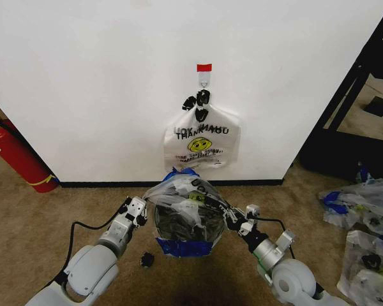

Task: Pick up the garbage bag from the wall and place it over the trash bin.

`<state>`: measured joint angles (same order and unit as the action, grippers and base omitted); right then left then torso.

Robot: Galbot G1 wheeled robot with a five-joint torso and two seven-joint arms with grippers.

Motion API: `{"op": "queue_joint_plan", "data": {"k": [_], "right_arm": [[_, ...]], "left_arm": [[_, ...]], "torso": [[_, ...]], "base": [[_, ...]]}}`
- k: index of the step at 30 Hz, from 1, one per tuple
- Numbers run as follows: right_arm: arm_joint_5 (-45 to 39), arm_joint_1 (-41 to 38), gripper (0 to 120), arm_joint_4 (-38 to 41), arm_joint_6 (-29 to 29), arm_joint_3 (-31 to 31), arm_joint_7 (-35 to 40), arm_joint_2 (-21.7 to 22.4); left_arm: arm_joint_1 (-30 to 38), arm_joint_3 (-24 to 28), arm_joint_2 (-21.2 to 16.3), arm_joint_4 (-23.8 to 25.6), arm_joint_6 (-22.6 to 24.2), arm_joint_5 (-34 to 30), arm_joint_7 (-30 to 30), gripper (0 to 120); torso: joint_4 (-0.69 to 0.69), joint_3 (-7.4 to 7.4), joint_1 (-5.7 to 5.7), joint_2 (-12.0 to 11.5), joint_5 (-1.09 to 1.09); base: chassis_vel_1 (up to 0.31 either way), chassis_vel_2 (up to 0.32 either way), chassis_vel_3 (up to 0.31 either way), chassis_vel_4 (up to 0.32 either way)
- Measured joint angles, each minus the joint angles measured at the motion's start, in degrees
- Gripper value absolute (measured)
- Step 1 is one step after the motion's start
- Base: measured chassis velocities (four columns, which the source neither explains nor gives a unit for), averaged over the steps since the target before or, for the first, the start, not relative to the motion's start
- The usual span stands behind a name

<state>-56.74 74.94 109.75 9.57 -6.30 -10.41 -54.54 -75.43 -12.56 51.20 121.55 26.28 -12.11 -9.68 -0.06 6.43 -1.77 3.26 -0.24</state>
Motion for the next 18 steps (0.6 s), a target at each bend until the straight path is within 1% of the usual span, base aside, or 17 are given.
{"op": "queue_joint_plan", "data": {"k": [1, 4, 6, 7, 8, 12, 13, 14, 16, 18], "right_arm": [[0.0, 0.0, 1, 0.0, 0.0, 0.0, 0.0, 0.0], [-1.02, -0.44, 1, -0.58, 0.73, 0.21, 0.71, -0.87], [-1.21, -0.8, 1, -1.09, 1.22, 0.51, 2.39, -1.49], [-1.18, -0.95, 1, -1.39, 1.4, 0.64, 3.43, -1.8], [-1.18, -0.95, 1, -1.39, 1.4, 0.64, 3.43, -1.8], [0.5, -1.36, 1, -3.64, 1.69, 1.19, 7.03, -3.04], [0.76, -1.45, 1, -4.17, 1.72, 1.25, 7.44, -3.24], [0.76, -1.45, 1, -4.17, 1.72, 1.25, 7.44, -3.24], [0.89, -1.59, 1, -4.69, 1.74, 1.26, 7.84, -3.46], [0.45, -2.08, 1, -5.46, 1.9, 1.25, 8.93, -4.0]], "left_arm": [[0.0, 0.0, 0.0, 0.0, 0.0, 0.0, 0.0, 0], [-0.28, -0.02, 0.06, -0.28, -2.46, -0.46, 0.8, 0], [-0.32, -0.27, 0.04, -0.81, -4.51, -0.75, 0.83, 10], [-0.32, -0.43, 0.03, -1.16, -5.46, -0.8, 0.8, 13], [-0.32, -0.43, 0.03, -1.16, -5.46, -0.8, 0.8, 13], [-1.17, -2.64, 0.38, -1.9, -9.32, -1.53, 0.76, 30], [-1.65, -3.33, 0.52, -1.83, -9.85, -1.76, 1.14, 35], [-1.65, -3.33, 0.52, -1.83, -9.85, -1.76, 1.14, 35], [-2.24, -4.14, 0.64, -1.66, -10.39, -1.87, 1.86, 41], [-3.42, -5.68, 0.68, -1.58, -11.06, -0.69, 3.54, 51]], "torso": [[0.0, 0.0, 0.0, 0.0, 0.0], [0.0, 0.0, 0.0, 0.0, 0.0], [0.0, 0.0, 0.0, 0.0, 0.0], [0.0, 0.0, 0.0, 0.0, 0.0], [0.0, 0.0, 0.0, 0.0, 0.0], [0.0, 0.0, 0.0, 0.0, 0.0], [0.0, 0.0, 0.0, 0.0, 0.0], [0.0, 0.0, 0.0, 0.0, 0.0], [0.0, 0.0, 0.0, 0.0, 0.0], [0.0, 0.0, 0.0, 0.0, 0.0]], "base": [[0.0, 0.0, 0.0, 0.0], [0.0, 0.0, 0.0, 0.0], [0.0, 0.0, 0.0, 0.0], [0.0, 0.0, 0.0, 0.0], [0.0, 0.0, 0.0, 0.0], [0.0, 0.0, 0.0, 0.0], [0.0, 0.0, 0.0, 0.0], [0.0, 0.0, 0.0, 0.0], [0.0, 0.0, 0.0, 0.0], [0.0, 0.0, 0.0, 0.0]]}}
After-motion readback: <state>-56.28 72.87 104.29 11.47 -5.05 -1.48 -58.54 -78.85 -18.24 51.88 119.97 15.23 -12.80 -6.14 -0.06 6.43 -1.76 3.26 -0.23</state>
